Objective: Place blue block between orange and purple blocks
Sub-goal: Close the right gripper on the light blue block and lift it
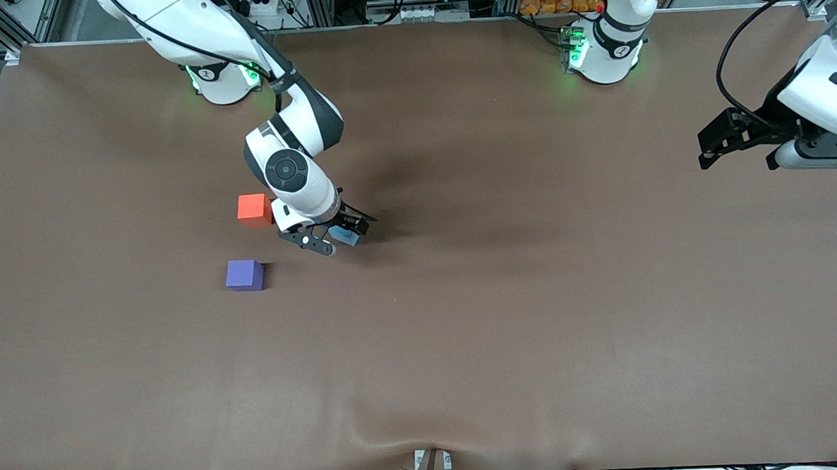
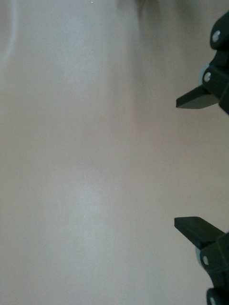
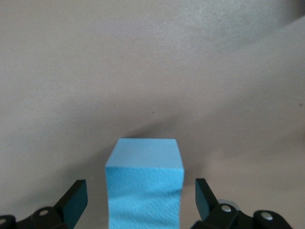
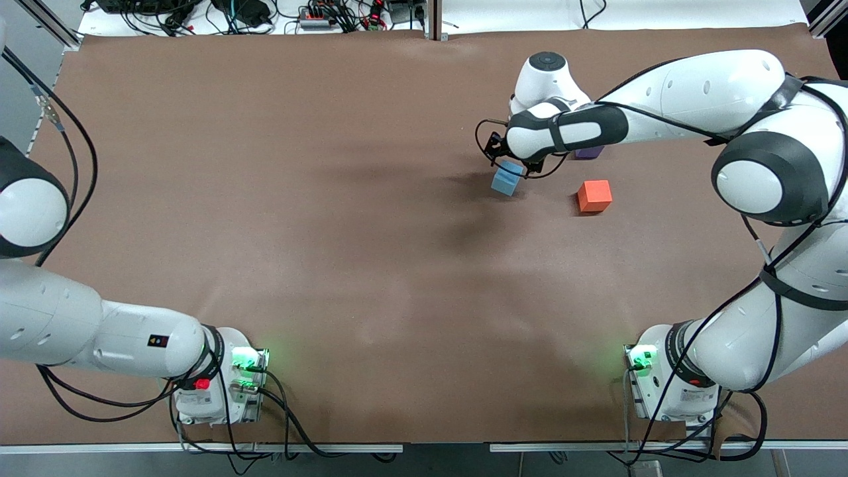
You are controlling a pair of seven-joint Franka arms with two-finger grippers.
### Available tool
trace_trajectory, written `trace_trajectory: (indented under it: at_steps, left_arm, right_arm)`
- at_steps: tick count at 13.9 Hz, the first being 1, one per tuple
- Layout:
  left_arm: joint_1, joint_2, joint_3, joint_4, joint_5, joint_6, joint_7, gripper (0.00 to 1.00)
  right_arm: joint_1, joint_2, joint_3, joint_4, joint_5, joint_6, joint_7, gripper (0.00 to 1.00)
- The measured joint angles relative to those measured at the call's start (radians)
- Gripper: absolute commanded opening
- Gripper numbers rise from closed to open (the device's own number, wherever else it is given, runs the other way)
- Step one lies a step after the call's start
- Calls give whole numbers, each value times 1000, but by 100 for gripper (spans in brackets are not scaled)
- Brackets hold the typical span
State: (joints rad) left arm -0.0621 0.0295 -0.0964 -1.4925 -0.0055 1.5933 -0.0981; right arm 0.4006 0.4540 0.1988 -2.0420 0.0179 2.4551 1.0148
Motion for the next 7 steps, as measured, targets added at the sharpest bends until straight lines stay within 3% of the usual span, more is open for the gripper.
trace_trajectory:
  at_steps: [1,2,3,4,5,7]
  left_arm:
    - [49,-2,-46,0,0,-3,0,100]
    - [86,-3,-76,0,0,-8,0,100]
    - [107,-6,-91,0,0,-19,0,100]
    - [115,-10,-96,0,0,-30,0,100]
    - [117,-15,-96,0,0,-37,0,100]
    - [118,-19,-96,-1,0,-47,-1,100]
  right_arm:
    - [4,9,0,0,-6,14,9,80]
    - [8,15,0,0,-15,19,17,60]
    - [11,19,0,0,-27,20,21,32]
    - [13,22,0,0,-40,20,24,12]
    - [13,25,0,0,-46,20,26,0]
    - [13,23,0,3,-48,11,27,0]
